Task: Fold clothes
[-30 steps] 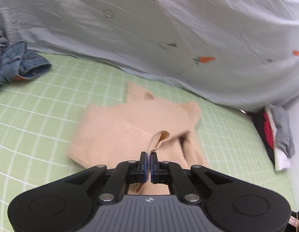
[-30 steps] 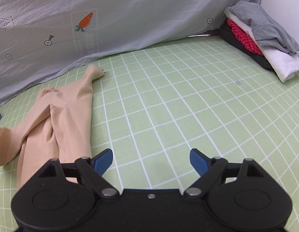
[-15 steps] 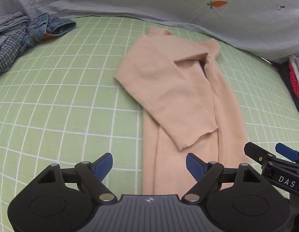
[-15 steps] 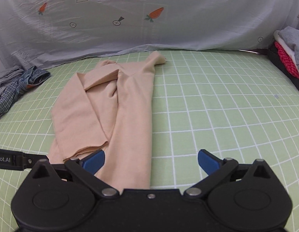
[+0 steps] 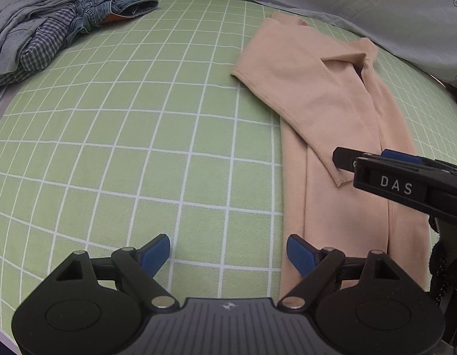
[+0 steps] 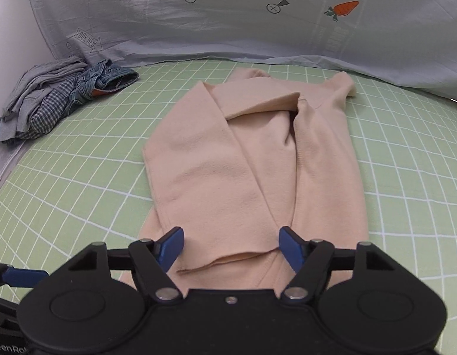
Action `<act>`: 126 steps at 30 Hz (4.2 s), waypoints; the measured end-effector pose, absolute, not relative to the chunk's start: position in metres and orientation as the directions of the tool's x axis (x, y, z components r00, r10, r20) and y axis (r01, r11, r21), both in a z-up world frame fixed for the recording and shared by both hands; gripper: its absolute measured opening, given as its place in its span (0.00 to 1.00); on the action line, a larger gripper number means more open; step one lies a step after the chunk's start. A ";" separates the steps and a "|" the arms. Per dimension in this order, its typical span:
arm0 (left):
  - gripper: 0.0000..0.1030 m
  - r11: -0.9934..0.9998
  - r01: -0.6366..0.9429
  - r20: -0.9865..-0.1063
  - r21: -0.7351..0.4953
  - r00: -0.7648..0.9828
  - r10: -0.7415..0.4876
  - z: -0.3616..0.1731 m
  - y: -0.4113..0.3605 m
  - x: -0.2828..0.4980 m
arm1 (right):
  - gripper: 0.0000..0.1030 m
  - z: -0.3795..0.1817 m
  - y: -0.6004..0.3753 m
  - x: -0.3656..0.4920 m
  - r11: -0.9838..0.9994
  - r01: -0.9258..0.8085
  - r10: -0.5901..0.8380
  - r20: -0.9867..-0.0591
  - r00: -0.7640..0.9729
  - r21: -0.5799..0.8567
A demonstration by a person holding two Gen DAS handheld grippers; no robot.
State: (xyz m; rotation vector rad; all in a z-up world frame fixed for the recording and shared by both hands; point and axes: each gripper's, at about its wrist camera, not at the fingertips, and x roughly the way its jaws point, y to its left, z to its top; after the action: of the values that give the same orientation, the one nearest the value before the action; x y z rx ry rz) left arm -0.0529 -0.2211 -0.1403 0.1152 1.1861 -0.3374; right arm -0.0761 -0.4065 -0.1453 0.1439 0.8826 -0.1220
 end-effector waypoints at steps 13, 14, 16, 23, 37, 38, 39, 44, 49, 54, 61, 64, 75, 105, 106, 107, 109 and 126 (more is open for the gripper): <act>0.91 0.936 0.346 -0.930 -0.061 0.321 -0.179 -0.147 -0.220 -0.060 | 0.05 -0.134 -0.398 -0.096 0.991 0.105 -0.006 -0.757 0.653 0.083; 0.92 0.935 0.349 -0.931 -0.056 0.320 -0.176 -0.148 -0.221 -0.061 | 0.05 -0.129 -0.397 -0.102 0.992 0.106 -0.014 -0.749 0.663 0.075; 0.93 0.934 0.354 -0.932 -0.048 0.320 -0.169 -0.149 -0.221 -0.063 | 0.05 -0.119 -0.394 -0.115 0.992 0.107 -0.029 -0.734 0.679 0.060; 1.00 0.924 0.383 -0.933 -0.009 0.329 -0.146 -0.153 -0.224 -0.068 | 0.05 -0.106 -0.396 -0.177 0.985 0.167 -0.073 -0.744 0.664 0.053; 1.00 0.922 0.387 -0.922 -0.004 0.356 -0.153 -0.157 -0.225 -0.080 | 0.05 -0.139 -0.404 -0.224 0.928 0.319 -0.011 -0.840 0.542 0.193; 1.00 0.922 0.387 -0.921 -0.004 0.357 -0.153 -0.157 -0.224 -0.082 | 0.05 -0.141 -0.405 -0.224 0.926 0.324 -0.012 -0.844 0.536 0.192; 1.00 0.923 0.386 -0.922 -0.004 0.356 -0.153 -0.158 -0.225 -0.085 | 0.05 -0.141 -0.404 -0.224 0.926 0.324 -0.012 -0.845 0.535 0.192; 1.00 0.938 0.347 -0.930 -0.029 0.333 -0.152 -0.156 -0.220 -0.085 | 0.15 -0.129 -0.402 -0.224 0.937 0.310 -0.041 -0.828 0.560 0.163; 0.99 0.946 0.305 -0.911 -0.111 0.350 -0.219 -0.141 -0.205 -0.093 | 0.65 -0.110 -0.401 -0.222 0.947 0.313 -0.150 -0.776 0.613 0.064; 0.98 0.919 0.360 -0.893 -0.163 0.341 -0.292 -0.136 -0.216 -0.099 | 0.84 -0.124 -0.408 -0.209 0.941 0.338 -0.178 -0.798 0.575 0.034; 0.86 0.876 0.461 -0.903 -0.143 0.302 -0.307 -0.144 -0.236 -0.113 | 0.86 -0.147 -0.418 -0.191 0.928 0.366 -0.153 -0.830 0.536 0.065; 0.76 0.878 0.458 -0.906 -0.141 0.297 -0.301 -0.150 -0.240 -0.118 | 0.87 -0.151 -0.422 -0.187 0.924 0.375 -0.145 -0.836 0.530 0.078; 0.15 0.903 0.375 -0.885 -0.210 0.319 -0.339 -0.152 -0.250 -0.134 | 0.58 -0.152 -0.427 -0.192 0.972 0.198 -0.014 -0.814 0.580 0.125; 0.12 0.710 0.558 -0.562 -0.430 0.450 -0.694 0.031 -0.292 -0.088 | 0.15 0.028 -0.497 -0.169 0.962 0.084 0.084 -0.572 0.816 0.260; 0.12 0.708 0.562 -0.546 -0.427 0.464 -0.698 0.038 -0.292 -0.080 | 0.15 0.036 -0.499 -0.160 0.965 0.074 0.082 -0.553 0.829 0.253; 0.12 0.708 0.565 -0.535 -0.423 0.475 -0.699 0.044 -0.292 -0.073 | 0.15 0.042 -0.499 -0.151 0.968 0.065 0.078 -0.539 0.839 0.243; 0.12 0.710 0.567 -0.519 -0.417 0.493 -0.698 0.052 -0.292 -0.057 | 0.15 0.050 -0.499 -0.135 0.974 0.050 0.076 -0.521 0.850 0.223; 0.13 0.823 0.372 -0.748 -0.428 0.366 -0.554 -0.054 -0.344 0.088 | 0.15 -0.053 -0.522 0.017 0.951 0.148 0.100 -0.724 0.682 0.271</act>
State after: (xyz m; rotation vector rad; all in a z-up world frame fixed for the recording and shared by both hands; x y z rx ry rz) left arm 0.0884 -0.3439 -0.0541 -0.1985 1.0376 -0.6004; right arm 0.0173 -0.5224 -0.0527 0.3222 0.8232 -0.0275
